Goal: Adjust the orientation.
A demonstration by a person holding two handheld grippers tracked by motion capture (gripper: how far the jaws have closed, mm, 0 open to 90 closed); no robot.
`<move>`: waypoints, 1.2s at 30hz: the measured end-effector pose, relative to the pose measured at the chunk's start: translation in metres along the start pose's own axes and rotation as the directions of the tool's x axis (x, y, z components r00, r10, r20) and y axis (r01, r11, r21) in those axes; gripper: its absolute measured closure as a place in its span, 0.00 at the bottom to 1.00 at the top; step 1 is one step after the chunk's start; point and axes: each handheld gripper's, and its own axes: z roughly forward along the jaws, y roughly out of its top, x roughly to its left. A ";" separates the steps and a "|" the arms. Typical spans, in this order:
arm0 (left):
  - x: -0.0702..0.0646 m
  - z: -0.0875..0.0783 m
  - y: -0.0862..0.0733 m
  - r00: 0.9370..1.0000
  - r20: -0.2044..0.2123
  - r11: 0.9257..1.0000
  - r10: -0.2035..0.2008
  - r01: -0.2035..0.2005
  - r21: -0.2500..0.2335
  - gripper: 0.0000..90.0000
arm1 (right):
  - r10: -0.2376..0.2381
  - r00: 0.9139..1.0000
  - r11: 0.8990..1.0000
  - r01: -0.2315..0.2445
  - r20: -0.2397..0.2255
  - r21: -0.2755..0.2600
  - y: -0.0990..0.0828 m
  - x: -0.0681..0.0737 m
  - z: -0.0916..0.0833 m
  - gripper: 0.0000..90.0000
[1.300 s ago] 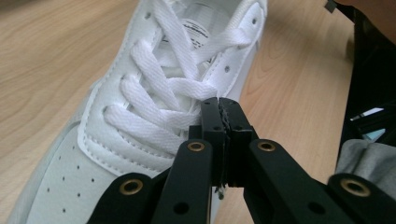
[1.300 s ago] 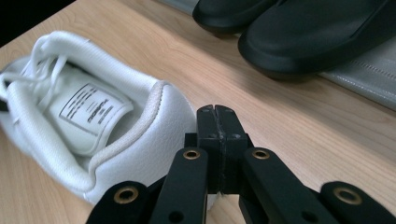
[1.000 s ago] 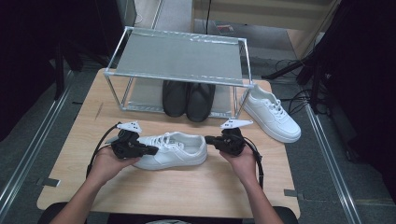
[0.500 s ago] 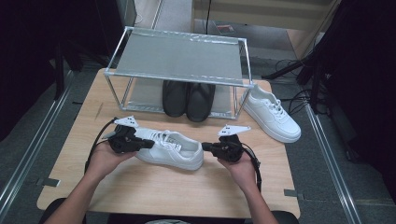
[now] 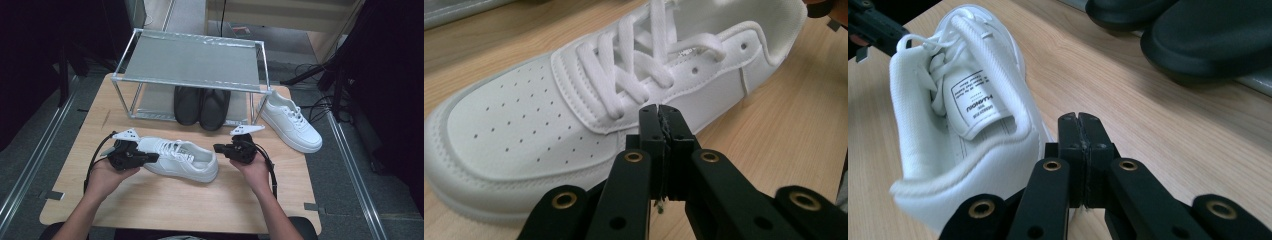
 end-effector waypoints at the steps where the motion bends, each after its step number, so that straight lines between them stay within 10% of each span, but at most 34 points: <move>1: 0.000 0.000 -0.002 1.000 -0.008 1.000 -0.007 0.007 0.003 1.00 | -0.004 1.000 1.000 0.004 -0.005 0.000 0.002 0.000 0.002 1.00; 12: 0.007 0.009 -0.015 0.998 -0.031 0.998 -0.055 0.056 0.023 1.00 | -0.035 0.998 0.999 0.036 -0.051 0.027 0.012 0.003 0.021 1.00; 36: 0.020 0.016 -0.007 0.998 0.011 0.998 -0.064 0.064 0.016 1.00 | -0.044 0.997 0.998 0.047 -0.061 0.050 -0.004 0.022 0.007 1.00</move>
